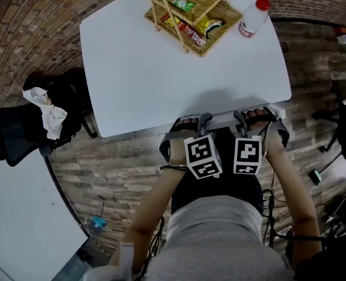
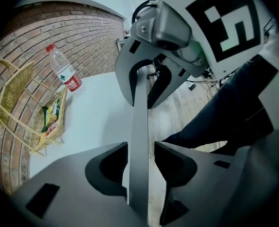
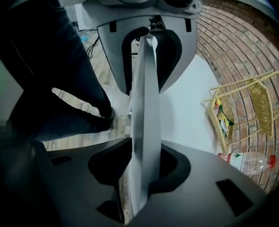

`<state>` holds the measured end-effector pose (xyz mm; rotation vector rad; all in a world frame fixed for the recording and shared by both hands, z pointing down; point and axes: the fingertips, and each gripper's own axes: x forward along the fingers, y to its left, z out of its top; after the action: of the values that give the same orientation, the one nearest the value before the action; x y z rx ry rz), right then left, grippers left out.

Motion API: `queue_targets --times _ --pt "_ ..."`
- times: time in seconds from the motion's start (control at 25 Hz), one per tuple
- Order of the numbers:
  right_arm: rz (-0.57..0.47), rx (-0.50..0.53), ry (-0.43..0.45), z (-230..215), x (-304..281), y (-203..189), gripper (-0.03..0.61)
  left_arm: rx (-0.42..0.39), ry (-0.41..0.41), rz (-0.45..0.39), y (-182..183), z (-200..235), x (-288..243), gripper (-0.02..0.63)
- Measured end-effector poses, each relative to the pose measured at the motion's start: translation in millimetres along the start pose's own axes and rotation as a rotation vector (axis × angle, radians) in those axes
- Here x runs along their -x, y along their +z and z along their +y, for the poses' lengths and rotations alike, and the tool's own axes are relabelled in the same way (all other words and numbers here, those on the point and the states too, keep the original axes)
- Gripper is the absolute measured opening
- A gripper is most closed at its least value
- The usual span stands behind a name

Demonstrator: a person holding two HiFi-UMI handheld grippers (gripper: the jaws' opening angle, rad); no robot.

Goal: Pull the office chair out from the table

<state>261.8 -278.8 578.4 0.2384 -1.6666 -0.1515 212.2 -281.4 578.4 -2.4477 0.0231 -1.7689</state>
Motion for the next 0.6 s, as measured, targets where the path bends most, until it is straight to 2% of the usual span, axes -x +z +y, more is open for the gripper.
queue_targets --times 0.04,0.12,0.44,0.6 --pt "-0.001 0.008 -0.008 -0.4 -0.8 -0.5 0.107 -0.018 0.008 0.012 -1.2 -0.4 -1.8 0.183" --pt "-0.007 0.005 -0.013 -0.6 -0.7 0.2 0.106 -0.050 0.032 0.025 -3.1 -0.2 -3.1 0.099" --pt "-0.018 -0.030 -0.016 -2.8 -0.7 1.0 0.101 -0.024 0.063 0.027 -3.9 1.8 -3.0 0.089" --pt "-0.016 -0.030 -0.009 -2.6 -0.3 0.2 0.098 -0.012 0.071 0.055 -4.0 1.9 -3.1 0.087"
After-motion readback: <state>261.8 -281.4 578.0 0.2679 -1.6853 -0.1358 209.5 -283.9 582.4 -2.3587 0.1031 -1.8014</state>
